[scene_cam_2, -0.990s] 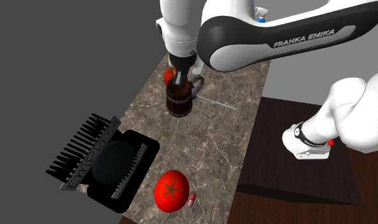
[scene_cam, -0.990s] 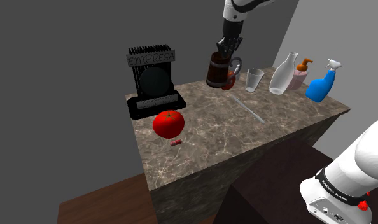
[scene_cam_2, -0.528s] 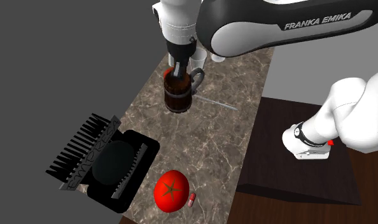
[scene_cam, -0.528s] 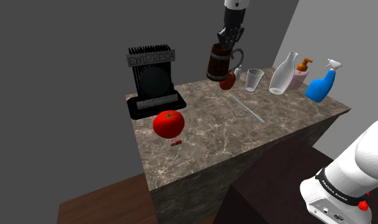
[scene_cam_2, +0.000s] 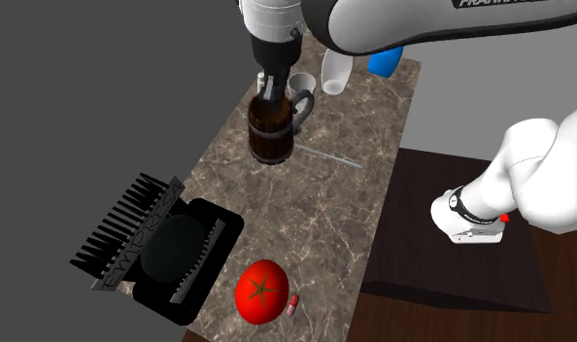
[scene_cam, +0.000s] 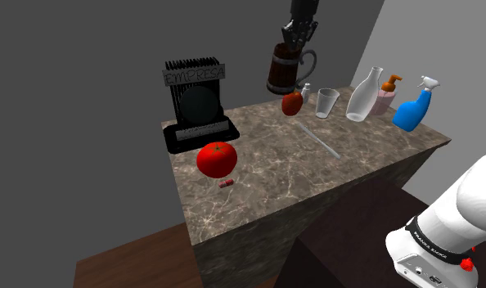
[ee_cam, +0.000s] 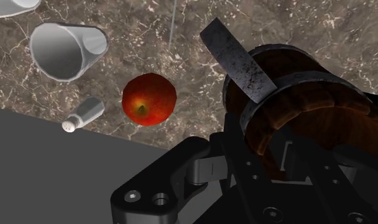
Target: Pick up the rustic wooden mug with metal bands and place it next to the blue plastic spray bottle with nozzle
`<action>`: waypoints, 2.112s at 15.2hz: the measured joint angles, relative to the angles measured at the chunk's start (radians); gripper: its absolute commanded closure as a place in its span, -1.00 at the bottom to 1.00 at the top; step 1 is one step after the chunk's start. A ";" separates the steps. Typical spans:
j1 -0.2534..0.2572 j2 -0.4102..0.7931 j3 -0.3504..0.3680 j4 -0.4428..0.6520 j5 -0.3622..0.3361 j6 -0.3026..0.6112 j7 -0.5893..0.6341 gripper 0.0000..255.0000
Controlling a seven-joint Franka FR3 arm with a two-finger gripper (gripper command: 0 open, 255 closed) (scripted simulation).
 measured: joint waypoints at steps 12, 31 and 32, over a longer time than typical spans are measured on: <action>0.005 0.062 0.002 0.250 -0.007 -0.188 -0.012 1.00; -0.146 -0.214 -0.150 -0.027 0.017 -0.163 -0.310 1.00; -0.157 -0.230 -0.165 -0.047 0.016 -0.157 -0.334 1.00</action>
